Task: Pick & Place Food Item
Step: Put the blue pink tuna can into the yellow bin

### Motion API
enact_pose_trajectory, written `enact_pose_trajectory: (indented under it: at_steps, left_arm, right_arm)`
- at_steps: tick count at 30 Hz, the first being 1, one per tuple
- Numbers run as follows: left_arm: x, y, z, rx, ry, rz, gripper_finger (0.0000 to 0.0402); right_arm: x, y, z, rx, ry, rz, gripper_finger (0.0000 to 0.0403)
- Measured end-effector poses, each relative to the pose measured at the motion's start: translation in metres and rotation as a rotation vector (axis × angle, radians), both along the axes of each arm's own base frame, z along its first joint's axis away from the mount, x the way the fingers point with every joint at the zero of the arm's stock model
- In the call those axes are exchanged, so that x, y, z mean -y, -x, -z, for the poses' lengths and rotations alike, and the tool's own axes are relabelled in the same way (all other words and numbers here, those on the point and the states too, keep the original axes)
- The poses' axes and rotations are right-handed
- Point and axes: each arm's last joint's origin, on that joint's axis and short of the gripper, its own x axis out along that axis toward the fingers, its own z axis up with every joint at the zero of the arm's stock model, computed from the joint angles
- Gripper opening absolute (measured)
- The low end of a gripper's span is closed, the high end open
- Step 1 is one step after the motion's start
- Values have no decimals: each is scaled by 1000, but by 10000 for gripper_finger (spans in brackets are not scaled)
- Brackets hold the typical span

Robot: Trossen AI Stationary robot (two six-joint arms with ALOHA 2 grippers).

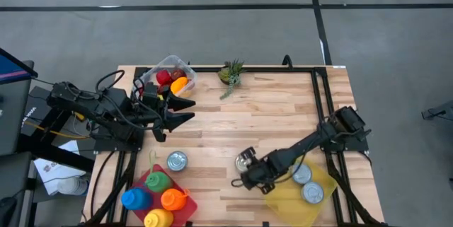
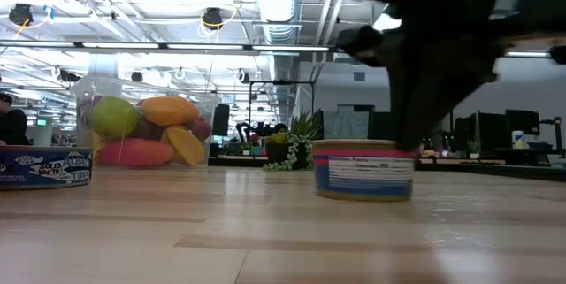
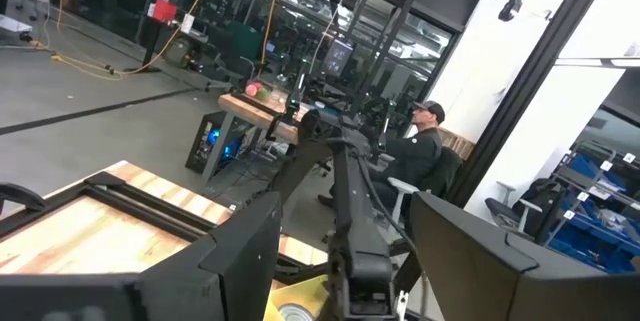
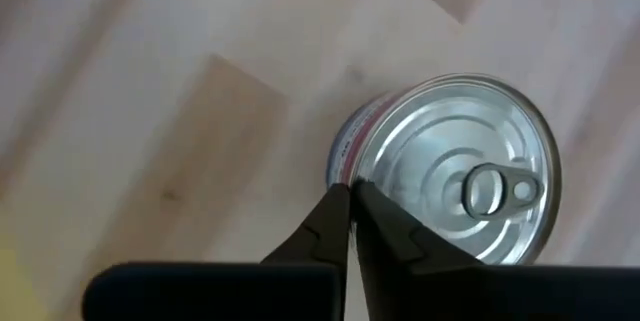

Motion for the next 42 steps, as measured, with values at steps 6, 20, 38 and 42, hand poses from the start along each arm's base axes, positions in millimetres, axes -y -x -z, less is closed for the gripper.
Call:
enact_pose_trajectory:
  at_steps: [6, 20, 38, 42]
  left_arm:
    - [0, 0, 0, 0, 0, 0, 218]
    - [0, 0, 1, -8, -2, 0, 218]
    - [0, 0, 1, -9, -2, 0, 218]
    - [0, 0, 2, -18, -6, 0, 218]
  right_arm:
    - [21, -1, -6, -31, 2, 61, 1]
    - [38, 29, -90, 91, -225, 193, 1]
    - [2, 49, -87, -8, -283, 54, 55]
    - [-14, 42, -70, -8, -272, 26, 105]
